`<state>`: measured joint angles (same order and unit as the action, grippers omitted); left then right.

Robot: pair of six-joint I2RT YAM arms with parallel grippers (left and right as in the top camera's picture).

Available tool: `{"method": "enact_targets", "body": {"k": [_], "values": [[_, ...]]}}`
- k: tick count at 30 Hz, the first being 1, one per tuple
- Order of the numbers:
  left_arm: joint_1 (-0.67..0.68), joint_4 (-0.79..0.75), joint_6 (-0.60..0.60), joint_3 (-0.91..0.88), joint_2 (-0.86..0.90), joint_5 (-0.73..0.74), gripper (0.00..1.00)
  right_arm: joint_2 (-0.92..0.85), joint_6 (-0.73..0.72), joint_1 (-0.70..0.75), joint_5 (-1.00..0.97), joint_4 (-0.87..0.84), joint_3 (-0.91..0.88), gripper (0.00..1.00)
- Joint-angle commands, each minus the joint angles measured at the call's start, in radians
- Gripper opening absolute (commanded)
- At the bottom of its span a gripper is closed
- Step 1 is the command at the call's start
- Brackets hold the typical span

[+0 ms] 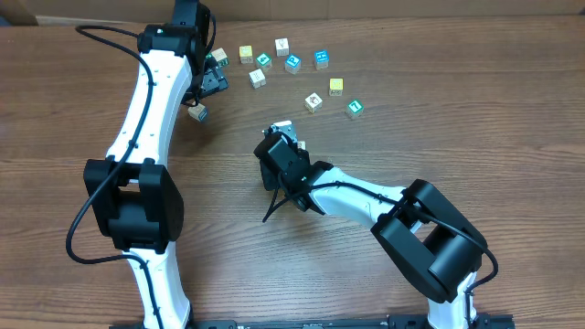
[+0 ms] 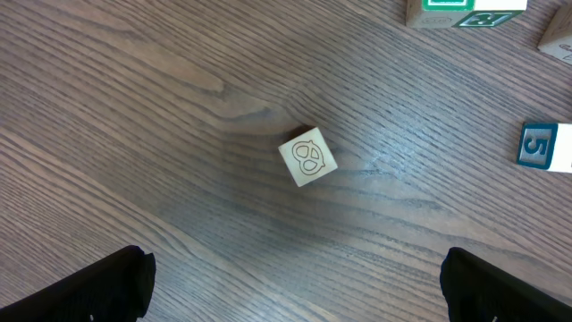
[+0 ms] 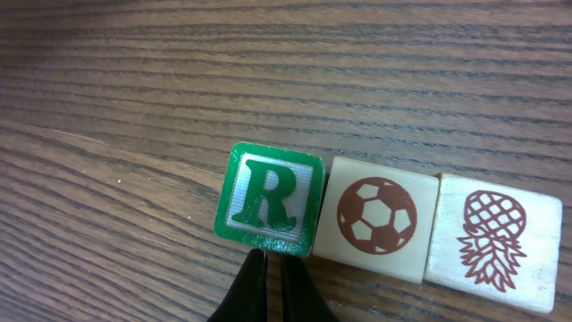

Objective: Form a horizontal line

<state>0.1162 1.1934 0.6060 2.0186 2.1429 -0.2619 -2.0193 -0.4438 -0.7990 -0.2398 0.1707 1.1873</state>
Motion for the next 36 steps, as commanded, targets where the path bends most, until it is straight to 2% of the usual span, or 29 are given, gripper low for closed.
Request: {"method": "enact_targets", "body": {"k": [1,8,14,18,21,22,23,24,26,29,36], "values": [[0.001,0.002,-0.008,0.019,-0.023,0.004,1.0,-0.006,0.003,0.003,-0.014,-0.009,-0.003,0.04],[0.001,0.002,-0.008,0.019,-0.023,0.004,1.0,0.022,0.003,0.003,-0.002,0.04,0.006,0.04],[0.001,0.002,-0.008,0.019,-0.023,0.004,1.0,0.183,0.002,0.032,-0.002,0.261,0.124,0.03],[0.001,0.002,-0.008,0.019,-0.023,0.004,1.0,0.245,0.004,0.093,-0.002,0.469,0.303,0.04],[0.001,0.002,-0.008,0.019,-0.023,0.004,1.0,0.243,0.054,0.158,0.013,0.634,0.484,0.21],[0.001,0.002,-0.008,0.019,-0.023,0.004,1.0,0.243,0.077,0.184,0.025,0.667,0.533,0.3],[0.001,0.002,-0.008,0.019,-0.023,0.004,1.0,0.243,0.095,0.206,0.035,0.682,0.565,0.45],[0.001,0.002,-0.008,0.019,-0.023,0.004,1.0,0.243,0.11,0.227,0.041,0.692,0.589,0.53],[0.001,0.002,-0.008,0.019,-0.023,0.004,0.99,0.243,0.136,0.272,0.042,0.685,0.607,0.6],[0.001,0.002,-0.008,0.019,-0.023,0.004,1.0,0.227,0.146,0.326,0.047,0.684,0.605,0.66],[0.001,0.002,-0.008,0.019,-0.023,0.004,1.0,0.107,0.198,0.384,0.123,0.661,0.605,0.66]]}}
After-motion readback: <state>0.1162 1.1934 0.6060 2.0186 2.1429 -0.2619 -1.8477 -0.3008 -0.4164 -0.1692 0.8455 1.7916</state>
